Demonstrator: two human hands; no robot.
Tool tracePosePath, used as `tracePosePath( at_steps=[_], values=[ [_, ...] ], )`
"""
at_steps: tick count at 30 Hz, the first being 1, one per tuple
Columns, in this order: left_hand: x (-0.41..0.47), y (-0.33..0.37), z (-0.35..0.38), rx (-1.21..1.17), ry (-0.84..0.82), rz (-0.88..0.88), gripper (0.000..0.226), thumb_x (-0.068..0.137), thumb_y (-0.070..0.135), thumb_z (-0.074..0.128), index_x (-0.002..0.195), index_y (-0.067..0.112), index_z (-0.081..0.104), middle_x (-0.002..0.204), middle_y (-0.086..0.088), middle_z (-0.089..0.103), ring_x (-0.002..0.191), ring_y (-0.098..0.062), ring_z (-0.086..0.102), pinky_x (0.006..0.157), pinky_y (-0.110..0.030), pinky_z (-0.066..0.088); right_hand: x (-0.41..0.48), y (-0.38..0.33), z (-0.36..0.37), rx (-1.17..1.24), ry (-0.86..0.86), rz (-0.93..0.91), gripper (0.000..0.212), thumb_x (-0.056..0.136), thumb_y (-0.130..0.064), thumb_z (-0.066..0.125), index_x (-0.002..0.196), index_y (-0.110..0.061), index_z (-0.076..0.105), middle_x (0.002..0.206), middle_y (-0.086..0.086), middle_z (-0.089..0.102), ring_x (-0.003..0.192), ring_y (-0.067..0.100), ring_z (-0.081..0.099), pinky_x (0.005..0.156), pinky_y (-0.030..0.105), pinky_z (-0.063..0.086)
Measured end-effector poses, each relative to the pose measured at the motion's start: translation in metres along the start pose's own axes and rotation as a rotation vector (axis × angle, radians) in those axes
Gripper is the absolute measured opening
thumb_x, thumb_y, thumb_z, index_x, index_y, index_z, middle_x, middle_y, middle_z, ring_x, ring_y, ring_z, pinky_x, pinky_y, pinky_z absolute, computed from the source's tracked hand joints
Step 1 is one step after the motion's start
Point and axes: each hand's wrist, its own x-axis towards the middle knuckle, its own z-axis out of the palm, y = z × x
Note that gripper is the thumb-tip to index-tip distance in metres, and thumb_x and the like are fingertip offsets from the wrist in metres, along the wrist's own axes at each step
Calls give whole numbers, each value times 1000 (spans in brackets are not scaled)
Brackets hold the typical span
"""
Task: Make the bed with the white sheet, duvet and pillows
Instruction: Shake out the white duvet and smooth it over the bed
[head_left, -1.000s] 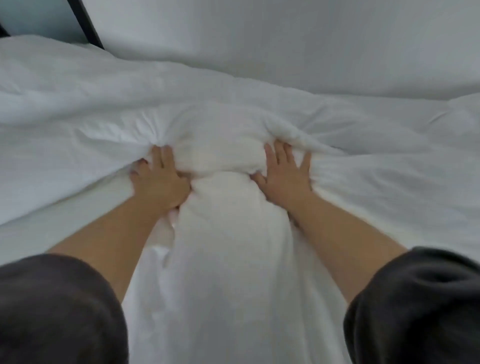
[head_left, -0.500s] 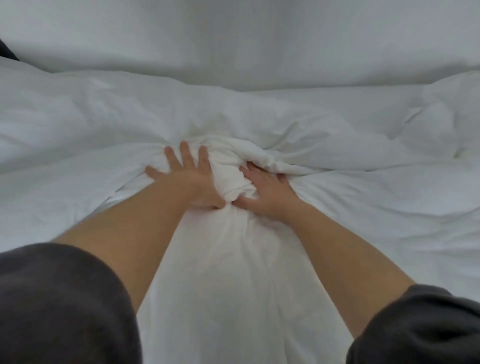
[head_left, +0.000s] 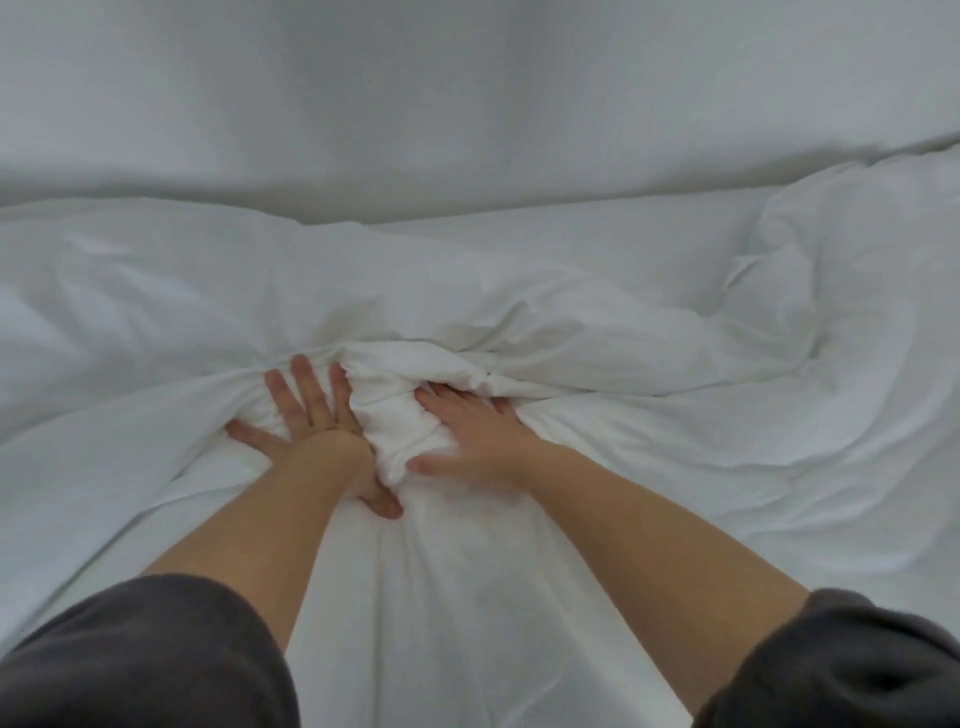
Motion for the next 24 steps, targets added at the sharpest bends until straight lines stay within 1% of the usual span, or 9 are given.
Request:
tracePosePath(
  at_steps=[3,5,6,8,11,17,19,21,24],
  values=[
    [4,3,2,26,-1,-63,170,40,73,81,107,11,-62,111,-22,-69,113,-48,-55,98,-82,-2,-3,6,-52,232,-114,-7,58,95,-46,58,146,-26,42,151,-7,41,139,11,36,116,24,19],
    [9,5,6,21,19,-83,170,40,73,81,104,10,-63,108,-21,-70,104,-46,-59,97,-82,-4,-8,21,-85,249,108,-25,27,93,-30,62,119,-23,67,115,-8,69,109,9,61,103,29,44],
    [11,4,8,15,39,-89,170,40,73,81,104,10,-63,110,-21,-70,102,-45,-59,97,-82,-5,-10,32,-98,205,265,-22,18,91,-25,61,106,-23,71,98,-9,71,97,11,65,94,33,50],
    [14,3,10,29,82,-96,167,43,72,80,106,12,-63,114,-19,-69,102,-43,-59,96,-81,-6,-11,61,-118,83,501,-17,15,89,-21,58,97,-23,69,89,-7,68,90,17,64,84,35,51],
    [13,3,17,47,174,-116,161,48,73,75,113,14,-60,120,-17,-67,111,-42,-58,99,-80,-5,-23,122,-147,-132,518,-5,24,90,-12,51,108,-20,66,107,3,64,104,24,58,93,39,46],
    [-22,14,23,85,349,-146,150,59,72,71,140,14,-40,150,-17,-37,142,-43,-23,109,-69,11,-103,250,-189,-569,77,387,42,101,-19,35,138,-34,47,147,-7,47,133,18,43,114,43,17],
    [-43,30,11,143,391,-186,114,75,51,69,154,11,-3,156,-16,-4,144,-40,8,112,-60,24,-119,260,-187,-478,-18,367,55,89,-31,43,143,-38,38,149,-10,42,137,16,39,114,47,10],
    [-65,57,-11,147,469,-117,71,86,36,59,146,10,32,147,-11,29,132,-32,37,105,-48,37,-126,255,-186,-394,-92,331,85,63,-44,48,147,-39,31,146,-11,44,135,17,41,112,48,12],
    [-80,115,-31,-69,744,132,48,86,18,59,129,8,41,127,-12,40,115,-35,50,87,-43,44,-130,249,-180,-392,-56,292,90,60,-53,53,146,-34,33,135,-10,54,124,18,50,106,43,24]
  ],
)
